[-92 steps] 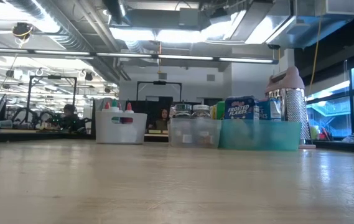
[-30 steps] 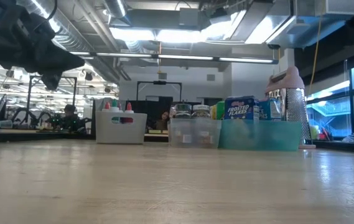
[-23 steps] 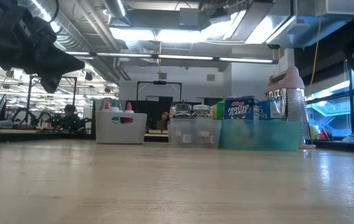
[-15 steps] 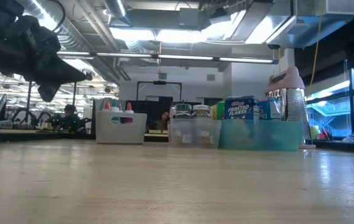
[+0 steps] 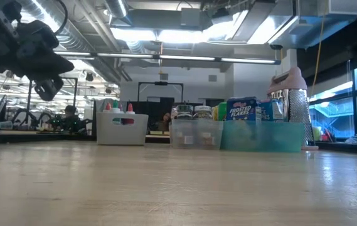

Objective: Pick & Place Kitchen Items
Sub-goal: Return to Home Position

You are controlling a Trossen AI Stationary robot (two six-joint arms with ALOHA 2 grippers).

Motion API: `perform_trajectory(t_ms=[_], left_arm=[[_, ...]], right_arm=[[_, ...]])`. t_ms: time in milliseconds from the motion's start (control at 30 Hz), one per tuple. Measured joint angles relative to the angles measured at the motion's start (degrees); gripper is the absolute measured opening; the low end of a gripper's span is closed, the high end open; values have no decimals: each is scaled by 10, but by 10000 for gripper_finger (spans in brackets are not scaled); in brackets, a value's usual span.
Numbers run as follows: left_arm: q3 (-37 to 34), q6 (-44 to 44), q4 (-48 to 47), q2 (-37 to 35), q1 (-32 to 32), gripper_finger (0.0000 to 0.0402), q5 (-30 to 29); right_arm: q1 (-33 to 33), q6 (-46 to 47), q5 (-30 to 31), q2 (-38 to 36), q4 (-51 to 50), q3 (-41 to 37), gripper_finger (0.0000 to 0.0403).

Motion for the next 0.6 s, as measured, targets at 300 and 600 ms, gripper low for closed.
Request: perform_trajectory(t_ms=[300, 600], left_arm=[[0, -33, -2, 1, 0, 2, 33], [0, 82, -7, 1, 0, 13, -38]], right_arm=[[0, 15, -6, 0, -1, 0, 2], [0, 16, -93, 0, -8, 0, 3]])
